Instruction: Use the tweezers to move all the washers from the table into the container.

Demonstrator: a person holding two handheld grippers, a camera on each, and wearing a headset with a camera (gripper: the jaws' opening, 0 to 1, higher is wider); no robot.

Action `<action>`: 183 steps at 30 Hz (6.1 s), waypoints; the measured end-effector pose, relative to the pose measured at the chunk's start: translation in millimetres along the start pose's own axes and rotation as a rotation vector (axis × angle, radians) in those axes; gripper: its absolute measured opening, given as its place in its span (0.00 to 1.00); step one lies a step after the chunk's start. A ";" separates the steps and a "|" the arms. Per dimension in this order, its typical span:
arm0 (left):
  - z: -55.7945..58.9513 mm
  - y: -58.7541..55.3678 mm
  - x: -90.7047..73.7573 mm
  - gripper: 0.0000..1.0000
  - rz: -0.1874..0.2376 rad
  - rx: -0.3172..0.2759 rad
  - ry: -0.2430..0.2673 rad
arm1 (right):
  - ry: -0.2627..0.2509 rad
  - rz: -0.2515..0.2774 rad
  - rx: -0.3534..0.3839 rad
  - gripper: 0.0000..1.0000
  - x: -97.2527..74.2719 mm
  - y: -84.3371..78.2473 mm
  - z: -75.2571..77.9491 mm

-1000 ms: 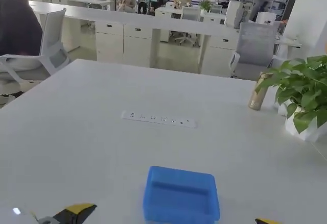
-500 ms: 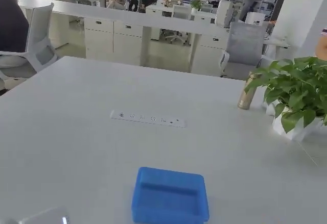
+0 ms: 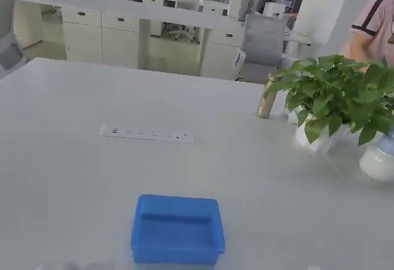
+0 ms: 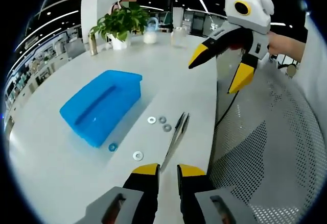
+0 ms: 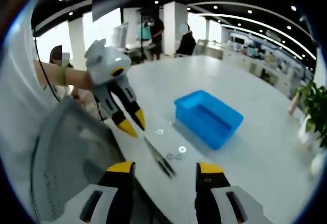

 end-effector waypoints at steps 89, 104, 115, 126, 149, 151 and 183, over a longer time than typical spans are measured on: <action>38.4 91.1 -39.4 0.00 0.224 0.351 -0.103 | 0.237 -0.178 -0.254 0.08 70.5 -23.1 2.6; 11.7 92.9 -44.5 0.00 0.193 0.344 -0.046 | 0.233 -0.093 -0.235 0.08 94.9 3.3 10.5; 5.2 95.9 -41.1 0.00 0.182 0.344 -0.048 | 0.215 -0.070 -0.204 0.08 95.8 2.9 14.9; 4.8 97.6 -36.8 0.00 0.169 0.344 -0.085 | 0.220 -0.073 -0.169 0.10 95.8 -3.0 15.8; 15.0 101.4 -42.9 0.24 0.289 0.012 -0.049 | 0.201 0.044 -0.077 0.03 84.7 15.2 18.5; 13.3 96.5 -46.5 0.32 0.309 -0.050 -0.017 | 0.194 0.059 -0.040 0.03 84.0 14.7 21.5; -16.6 49.9 -123.7 0.99 0.519 -0.426 0.460 | 0.146 0.239 0.338 0.03 15.9 73.3 82.7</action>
Point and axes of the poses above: the centre of the closed fingertips' face, and the gripper's own axes: x roughly forward along the fingers, z roughly to its right, y roughly out of its top, the point moved 2 cm from there along -x, roughly backward along the fingers, and after that the axes turned 8 degrees about y, right-handed, at the moved point
